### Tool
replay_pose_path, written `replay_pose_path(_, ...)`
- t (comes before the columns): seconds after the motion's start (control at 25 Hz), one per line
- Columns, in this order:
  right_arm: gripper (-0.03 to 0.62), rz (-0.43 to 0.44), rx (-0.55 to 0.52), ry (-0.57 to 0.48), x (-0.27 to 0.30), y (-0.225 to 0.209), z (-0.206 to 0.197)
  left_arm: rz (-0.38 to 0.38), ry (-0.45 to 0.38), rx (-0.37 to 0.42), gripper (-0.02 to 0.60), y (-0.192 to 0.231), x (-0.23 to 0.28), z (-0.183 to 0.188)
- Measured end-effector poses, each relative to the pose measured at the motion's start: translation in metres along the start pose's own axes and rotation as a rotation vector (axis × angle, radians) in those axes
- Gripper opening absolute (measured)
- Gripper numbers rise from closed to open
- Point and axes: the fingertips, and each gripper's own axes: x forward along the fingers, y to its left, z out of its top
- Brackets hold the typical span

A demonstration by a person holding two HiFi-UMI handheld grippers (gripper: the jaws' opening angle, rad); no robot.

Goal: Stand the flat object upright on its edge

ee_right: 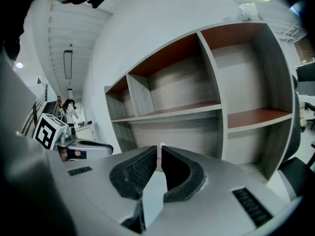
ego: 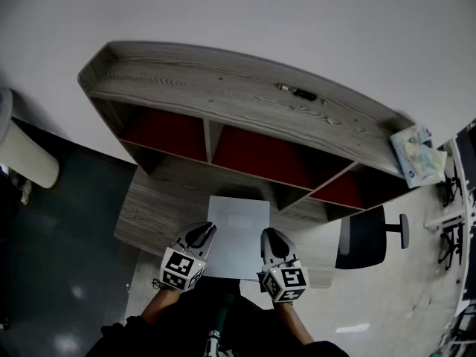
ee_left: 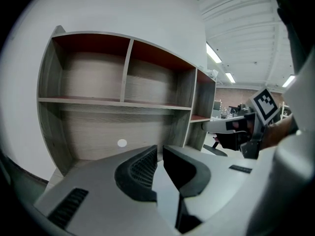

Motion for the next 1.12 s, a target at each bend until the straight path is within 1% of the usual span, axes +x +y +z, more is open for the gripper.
replay_pose_path(0.04, 0.035, 0.001, -0.001, 0.002, 0.000, 0.000, 0.000, -0.003, 0.004, -0.003, 0.036, 0.000, 0.001, -0.001)
replay_pose_path(0.08, 0.035, 0.003, -0.003, 0.006, 0.001, 0.000, -0.001, -0.007, 0.010, -0.008, 0.075, 0.000, 0.002, -0.002)
replay_pose_path(0.12, 0.035, 0.005, -0.004, 0.010, 0.001, 0.000, -0.002, -0.013, 0.015, -0.013, 0.096, -0.001, 0.003, -0.004)
replay_pose_path(0.48, 0.041, 0.024, -0.011, 0.060, 0.000, 0.001, -0.016, -0.075, 0.022, -0.110, 0.208, -0.006, 0.004, -0.013)
replay_pose_path(0.6, 0.084, 0.030, -0.002, 0.072, -0.001, 0.000, -0.022, -0.077, 0.028, -0.143, 0.254, -0.004, 0.005, -0.017)
replay_pose_path(0.76, 0.142, 0.043, 0.012, 0.094, -0.001, -0.001, -0.030, -0.082, 0.045, -0.167, 0.273, -0.003, 0.007, -0.023)
replay_pose_path(0.88, 0.183, 0.056, 0.020, 0.128, 0.001, -0.004, -0.039, -0.098, 0.067, -0.212, 0.296, -0.003, 0.011, -0.031)
replay_pose_path(1.0, 0.205, 0.068, 0.037, 0.173, 0.002, -0.008, -0.050, -0.103, 0.103, -0.239, 0.310, -0.001, 0.014, -0.044)
replay_pose_path(1.12, 0.215, 0.091, 0.042, 0.238, 0.004, -0.011, -0.066, -0.100, 0.147, -0.260, 0.321, 0.003, 0.017, -0.058)
